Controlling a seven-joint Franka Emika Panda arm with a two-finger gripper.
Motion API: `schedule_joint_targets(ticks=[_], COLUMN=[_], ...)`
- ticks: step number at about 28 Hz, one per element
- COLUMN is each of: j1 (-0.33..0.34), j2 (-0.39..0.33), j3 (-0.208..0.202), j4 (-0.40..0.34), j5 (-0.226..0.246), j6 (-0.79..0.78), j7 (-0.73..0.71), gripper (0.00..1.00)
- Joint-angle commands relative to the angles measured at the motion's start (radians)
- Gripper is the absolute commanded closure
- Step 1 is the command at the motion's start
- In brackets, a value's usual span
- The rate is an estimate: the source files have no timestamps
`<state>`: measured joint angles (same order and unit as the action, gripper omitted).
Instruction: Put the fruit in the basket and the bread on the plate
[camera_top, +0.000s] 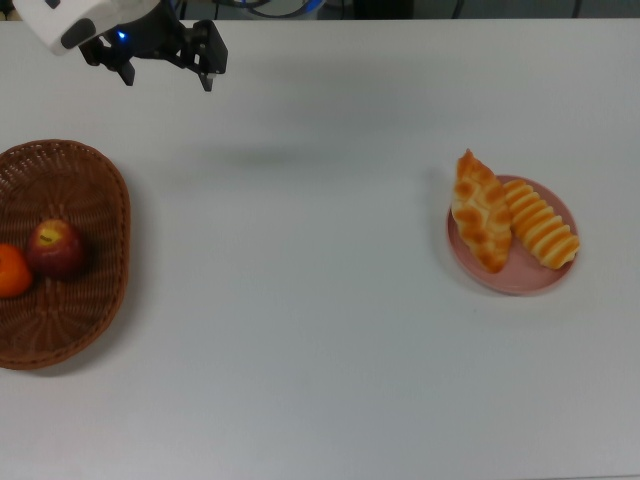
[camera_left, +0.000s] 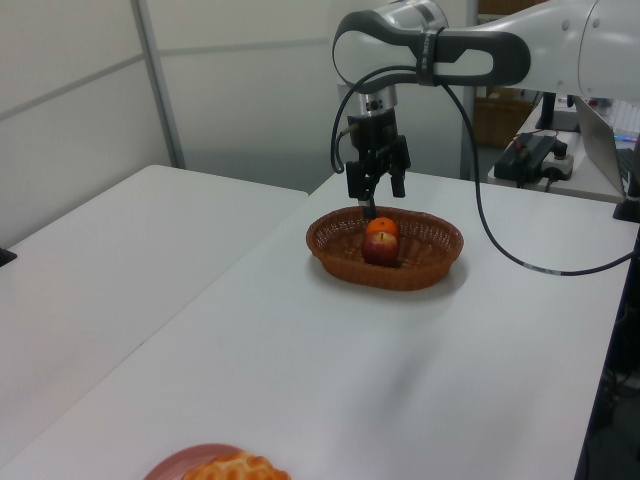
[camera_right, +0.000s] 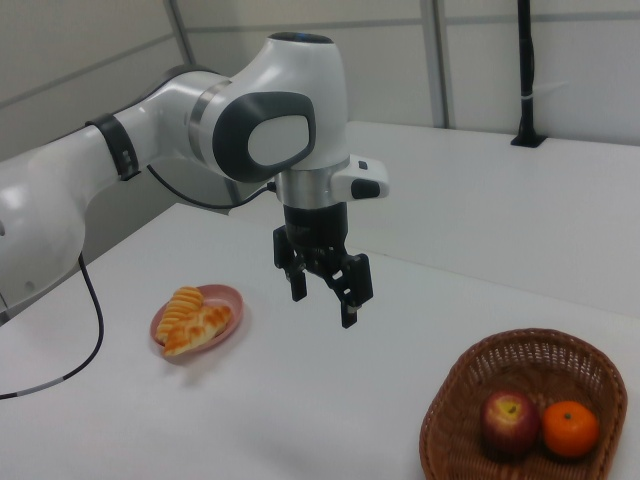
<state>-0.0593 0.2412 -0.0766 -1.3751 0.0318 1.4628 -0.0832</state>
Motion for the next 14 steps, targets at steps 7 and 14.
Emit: schedule_joint_targets(ticks=[7, 14], j1=[0.021, 0.022], j2=[-0.034, -0.033], j3=[-0.015, -0.011], j4=[-0.022, -0.024], j5=[-0.046, -0.055], j6=[-0.001, -0.002], j7=[0.003, 0.008], gripper=[0.00, 0.00])
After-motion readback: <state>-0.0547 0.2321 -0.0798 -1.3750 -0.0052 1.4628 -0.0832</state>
